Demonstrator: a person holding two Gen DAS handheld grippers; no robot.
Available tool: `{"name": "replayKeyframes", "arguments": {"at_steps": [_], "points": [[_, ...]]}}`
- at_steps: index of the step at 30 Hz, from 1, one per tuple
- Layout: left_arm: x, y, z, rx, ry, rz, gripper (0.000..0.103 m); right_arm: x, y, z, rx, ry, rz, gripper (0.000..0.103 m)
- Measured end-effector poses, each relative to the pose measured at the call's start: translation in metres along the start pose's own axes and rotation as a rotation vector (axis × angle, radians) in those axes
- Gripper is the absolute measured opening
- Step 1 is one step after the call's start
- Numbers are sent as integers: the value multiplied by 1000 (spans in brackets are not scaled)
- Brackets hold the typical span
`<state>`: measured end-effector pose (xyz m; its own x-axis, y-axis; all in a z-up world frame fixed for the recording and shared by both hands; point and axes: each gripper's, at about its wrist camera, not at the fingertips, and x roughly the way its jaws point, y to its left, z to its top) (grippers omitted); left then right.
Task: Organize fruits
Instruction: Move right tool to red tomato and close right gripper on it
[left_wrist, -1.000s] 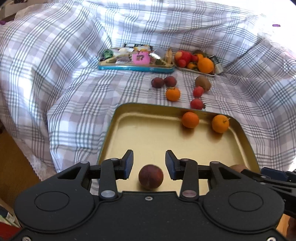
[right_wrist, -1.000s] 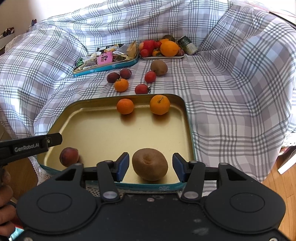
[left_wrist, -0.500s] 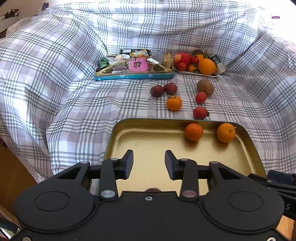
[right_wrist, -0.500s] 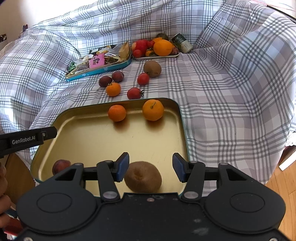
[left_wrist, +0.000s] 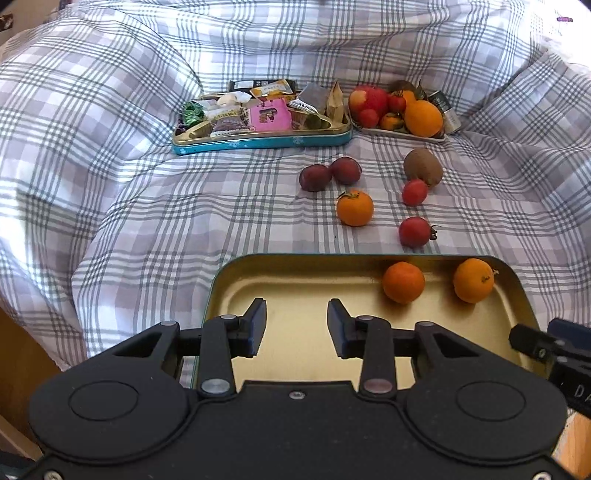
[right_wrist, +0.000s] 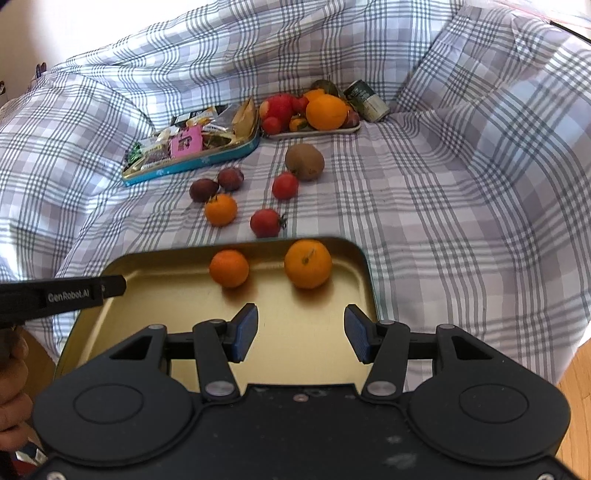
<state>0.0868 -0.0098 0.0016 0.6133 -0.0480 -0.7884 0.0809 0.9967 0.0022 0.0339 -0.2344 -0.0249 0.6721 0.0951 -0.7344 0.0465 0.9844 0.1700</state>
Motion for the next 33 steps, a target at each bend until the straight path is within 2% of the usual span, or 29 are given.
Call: {"name": "replayKeyframes", "arguments": {"at_steps": [13,20,33], "points": [[34,3,31,5,30,1,46,41,8,45,-16,-41,6,55],[49,8,37,-8,60,7,46,73,19,62,-50,-45,16,55],[72,20,48,-24,80,34,46,138,35,79,-87,17,7,55]]}}
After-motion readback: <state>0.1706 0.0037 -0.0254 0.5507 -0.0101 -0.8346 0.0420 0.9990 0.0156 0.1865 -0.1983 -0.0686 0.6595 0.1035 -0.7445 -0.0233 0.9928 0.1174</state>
